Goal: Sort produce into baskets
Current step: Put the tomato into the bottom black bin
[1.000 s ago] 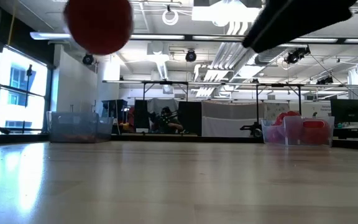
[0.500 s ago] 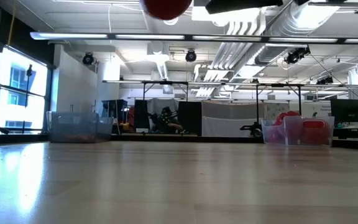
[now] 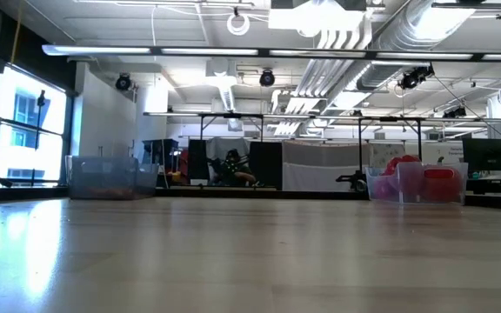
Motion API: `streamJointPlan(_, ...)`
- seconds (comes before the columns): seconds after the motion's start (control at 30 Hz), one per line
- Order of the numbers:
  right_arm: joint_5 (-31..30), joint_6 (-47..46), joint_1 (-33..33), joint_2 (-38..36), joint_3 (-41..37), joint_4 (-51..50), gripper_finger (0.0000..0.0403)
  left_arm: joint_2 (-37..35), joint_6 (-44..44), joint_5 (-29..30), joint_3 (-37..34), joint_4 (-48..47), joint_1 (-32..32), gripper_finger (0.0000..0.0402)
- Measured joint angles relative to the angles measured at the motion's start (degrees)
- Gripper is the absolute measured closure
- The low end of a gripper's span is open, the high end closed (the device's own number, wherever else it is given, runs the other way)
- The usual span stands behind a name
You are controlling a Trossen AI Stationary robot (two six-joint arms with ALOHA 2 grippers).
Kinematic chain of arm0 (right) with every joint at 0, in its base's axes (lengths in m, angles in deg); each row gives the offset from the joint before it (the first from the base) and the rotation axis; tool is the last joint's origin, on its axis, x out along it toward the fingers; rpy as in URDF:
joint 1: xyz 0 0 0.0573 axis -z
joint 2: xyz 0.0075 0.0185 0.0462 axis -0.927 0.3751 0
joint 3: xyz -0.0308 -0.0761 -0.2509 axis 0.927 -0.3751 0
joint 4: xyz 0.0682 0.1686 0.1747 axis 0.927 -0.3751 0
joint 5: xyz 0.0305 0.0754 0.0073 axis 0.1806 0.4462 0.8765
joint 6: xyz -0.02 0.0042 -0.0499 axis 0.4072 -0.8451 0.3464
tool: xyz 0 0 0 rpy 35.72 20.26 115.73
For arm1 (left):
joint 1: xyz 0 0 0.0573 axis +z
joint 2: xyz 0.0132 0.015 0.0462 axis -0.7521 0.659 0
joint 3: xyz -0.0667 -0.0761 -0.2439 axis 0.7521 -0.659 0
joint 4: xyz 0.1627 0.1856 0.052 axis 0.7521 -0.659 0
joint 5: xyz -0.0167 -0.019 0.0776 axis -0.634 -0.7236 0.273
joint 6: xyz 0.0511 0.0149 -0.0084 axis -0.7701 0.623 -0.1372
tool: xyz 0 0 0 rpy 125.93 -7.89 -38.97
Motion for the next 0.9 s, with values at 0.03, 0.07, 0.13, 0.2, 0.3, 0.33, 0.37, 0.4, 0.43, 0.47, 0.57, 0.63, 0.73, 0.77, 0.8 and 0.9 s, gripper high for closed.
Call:
streamJointPlan(0.03,-0.9,1.0,0.0,0.0,0.0,1.2,0.0090,0.0,-0.4,-0.1,0.0,0.6,0.2,0.0401)
streamJointPlan(0.07,-1.2,2.1,0.0,0.0,0.0,2.1,0.0090,0.0,-0.9,-0.1,0.0,1.1,0.3,0.0401)
streamJointPlan(0.13,-1.1,4.5,0.0,0.0,0.0,3.3,0.0090,0.0,-1.5,-0.1,0.0,1.8,0.5,0.0401)
streamJointPlan(0.2,-1.1,6.1,-0.1,0.0,0.0,4.0,0.0090,0.0,-2.1,-0.1,0.0,2.7,0.7,0.0401)
streamJointPlan(0.3,-1.1,7.5,-0.2,0.0,0.0,5.3,0.0090,0.0,-3.4,-0.1,0.0,4.4,1.0,0.0401)
streamJointPlan(0.33,-1.1,8.0,-0.3,0.0,0.0,6.1,0.0090,0.0,-3.9,-0.1,0.0,4.9,1.0,0.0401)
streamJointPlan(0.37,-1.0,8.4,-0.5,0.0,0.0,6.9,0.0090,0.0,-4.3,-0.1,0.0,5.5,1.0,0.0401)
streamJointPlan(0.4,-1.0,8.5,-0.7,0.0,0.0,7.8,0.0090,0.0,-4.3,0.0,0.0,5.9,1.0,0.0401)
streamJointPlan(0.43,-1.0,8.5,-0.8,0.0,0.0,8.5,0.0090,0.0,-4.3,0.1,0.0,6.1,1.0,0.0401)
streamJointPlan(0.47,-1.0,8.5,-1.0,0.0,0.0,9.1,0.0090,0.0,-4.5,0.1,0.0,6.3,1.0,0.0401)
streamJointPlan(0.57,-1.0,9.6,-1.2,0.0,0.0,10.5,0.0090,0.0,-5.0,0.1,0.0,7.3,1.0,0.0401)
streamJointPlan(0.63,-1.0,10.5,-1.3,0.0,0.0,10.8,0.0090,0.0,-5.0,0.1,0.0,7.5,1.0,0.0401)
streamJointPlan(0.73,-1.0,12.3,-1.2,0.0,0.0,12.7,0.0091,0.0,-5.0,0.1,0.0,7.6,1.0,0.0401)
streamJointPlan(0.77,-1.0,12.9,-1.2,0.0,0.0,13.5,0.0091,0.0,-5.0,0.1,0.0,7.5,1.0,0.0401)
streamJointPlan(0.8,-1.0,13.4,-1.2,0.0,0.0,14.3,0.0091,0.0,-5.0,0.1,0.0,7.4,1.0,0.0401)
streamJointPlan(0.9,-1.0,15.3,-1.4,0.0,0.0,16.9,0.0091,0.0,-5.0,0.3,0.0,7.2,1.0,0.0401)
